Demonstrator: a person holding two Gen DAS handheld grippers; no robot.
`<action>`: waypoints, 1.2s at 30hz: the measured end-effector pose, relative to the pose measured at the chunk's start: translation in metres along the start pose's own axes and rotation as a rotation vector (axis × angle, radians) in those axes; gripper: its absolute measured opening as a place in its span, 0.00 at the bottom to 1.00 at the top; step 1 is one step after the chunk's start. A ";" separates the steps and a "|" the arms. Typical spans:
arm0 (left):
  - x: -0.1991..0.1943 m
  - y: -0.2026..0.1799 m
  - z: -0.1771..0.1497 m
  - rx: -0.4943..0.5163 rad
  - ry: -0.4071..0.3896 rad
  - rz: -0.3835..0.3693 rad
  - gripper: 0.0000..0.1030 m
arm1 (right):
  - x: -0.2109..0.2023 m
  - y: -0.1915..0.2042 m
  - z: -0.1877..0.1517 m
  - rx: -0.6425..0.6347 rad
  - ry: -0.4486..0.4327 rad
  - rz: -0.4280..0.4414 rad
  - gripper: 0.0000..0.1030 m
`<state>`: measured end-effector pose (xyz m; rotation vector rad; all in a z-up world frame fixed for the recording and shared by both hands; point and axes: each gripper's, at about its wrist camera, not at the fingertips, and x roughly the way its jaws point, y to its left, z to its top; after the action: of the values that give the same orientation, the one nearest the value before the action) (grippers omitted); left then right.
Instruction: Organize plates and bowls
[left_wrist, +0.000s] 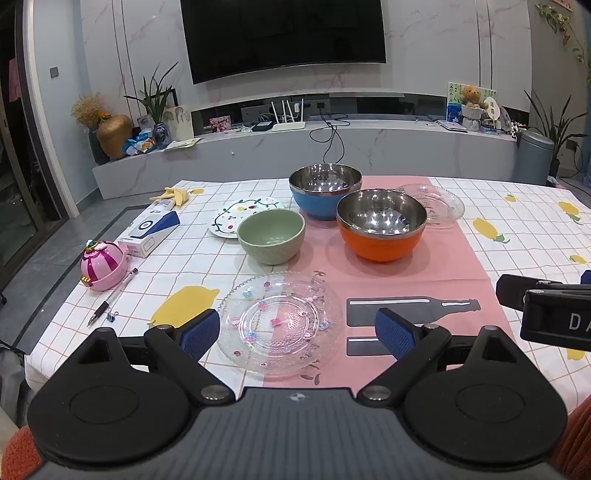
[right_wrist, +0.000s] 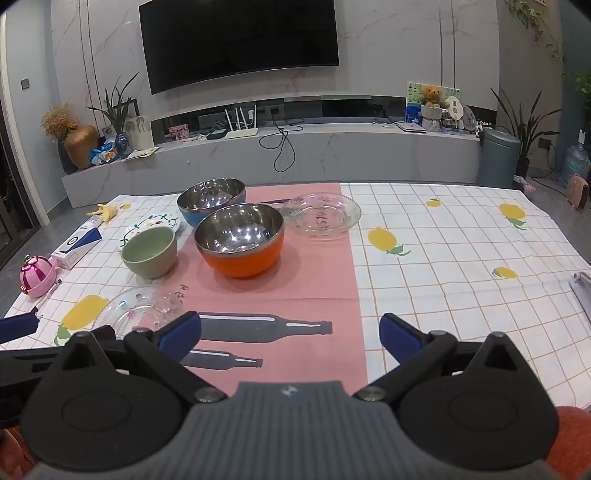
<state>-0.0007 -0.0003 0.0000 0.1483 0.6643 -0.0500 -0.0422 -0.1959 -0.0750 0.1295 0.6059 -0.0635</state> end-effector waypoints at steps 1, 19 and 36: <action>0.000 0.001 -0.002 -0.001 0.000 0.000 1.00 | 0.000 0.000 0.000 -0.001 0.000 0.000 0.98; 0.000 0.001 0.000 -0.006 0.003 -0.002 1.00 | -0.002 -0.002 -0.002 0.000 -0.003 -0.006 0.98; -0.003 -0.002 -0.001 -0.007 -0.002 -0.003 1.00 | -0.003 -0.002 -0.004 0.000 -0.002 -0.008 0.98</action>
<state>-0.0040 -0.0025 0.0010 0.1401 0.6624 -0.0507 -0.0469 -0.1971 -0.0766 0.1274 0.6040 -0.0715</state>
